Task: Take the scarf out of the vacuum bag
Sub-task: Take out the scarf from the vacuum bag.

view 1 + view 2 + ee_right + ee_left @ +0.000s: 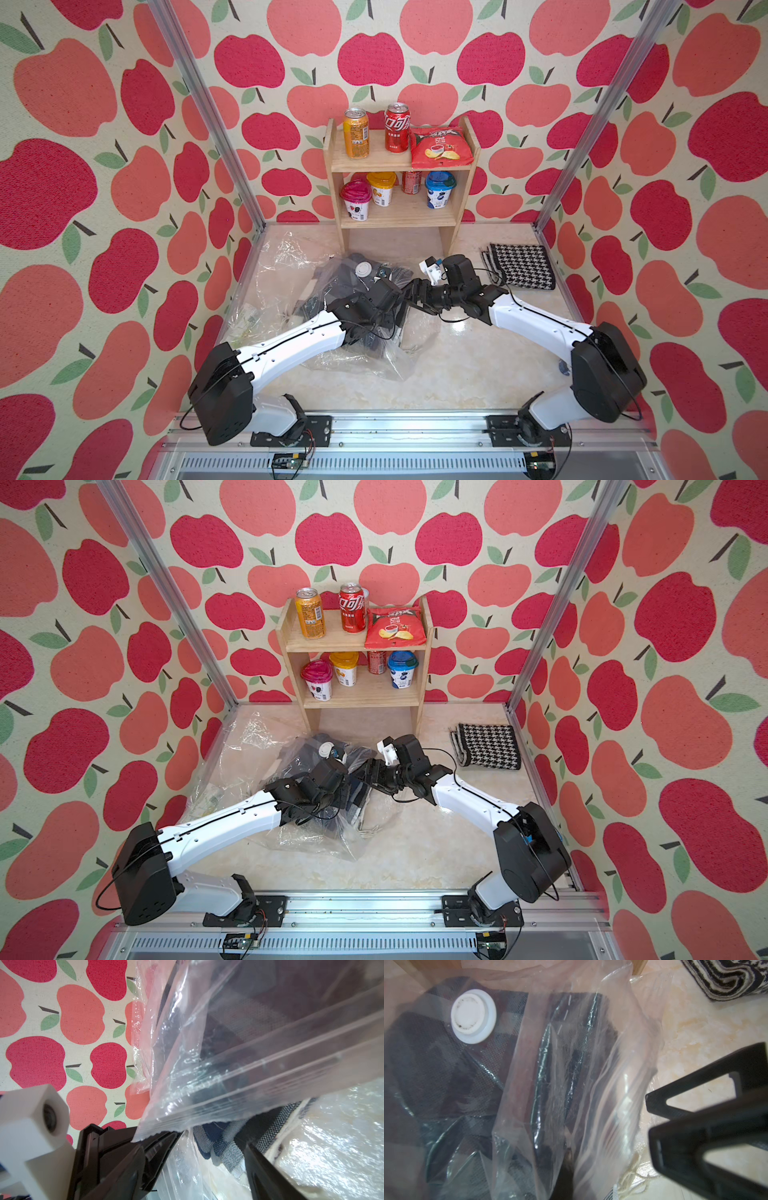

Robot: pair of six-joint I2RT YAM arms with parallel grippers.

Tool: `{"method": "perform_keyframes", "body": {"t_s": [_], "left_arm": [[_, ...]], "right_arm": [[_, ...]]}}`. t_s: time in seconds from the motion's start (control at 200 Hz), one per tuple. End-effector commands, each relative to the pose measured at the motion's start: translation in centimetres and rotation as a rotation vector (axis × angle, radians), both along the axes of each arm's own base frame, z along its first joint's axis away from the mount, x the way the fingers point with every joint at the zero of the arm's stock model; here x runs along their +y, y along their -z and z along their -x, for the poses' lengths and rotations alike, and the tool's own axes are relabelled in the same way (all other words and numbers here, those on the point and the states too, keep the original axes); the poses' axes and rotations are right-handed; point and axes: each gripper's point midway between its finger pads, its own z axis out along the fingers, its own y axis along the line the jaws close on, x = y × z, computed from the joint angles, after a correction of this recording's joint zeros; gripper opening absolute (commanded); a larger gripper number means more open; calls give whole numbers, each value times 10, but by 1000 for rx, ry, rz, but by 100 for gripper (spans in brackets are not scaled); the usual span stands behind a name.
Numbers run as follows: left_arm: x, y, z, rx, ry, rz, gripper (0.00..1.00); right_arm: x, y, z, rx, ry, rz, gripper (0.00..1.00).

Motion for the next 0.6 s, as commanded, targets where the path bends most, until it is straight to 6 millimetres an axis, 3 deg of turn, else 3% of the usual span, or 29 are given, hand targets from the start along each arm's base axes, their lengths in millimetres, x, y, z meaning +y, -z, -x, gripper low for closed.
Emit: {"method": "perform_keyframes", "body": {"t_s": [0.0,0.31,0.59], "left_arm": [[10,8,1,-5,-57,-6,0],[19,21,1,18,-109,3,0],[27,26,-2,39,-143,14,0]], "right_arm": [[11,1,2,-29,-5,9,76],[17,24,11,6,14,42,70],[7,43,12,33,65,75,66]]}}
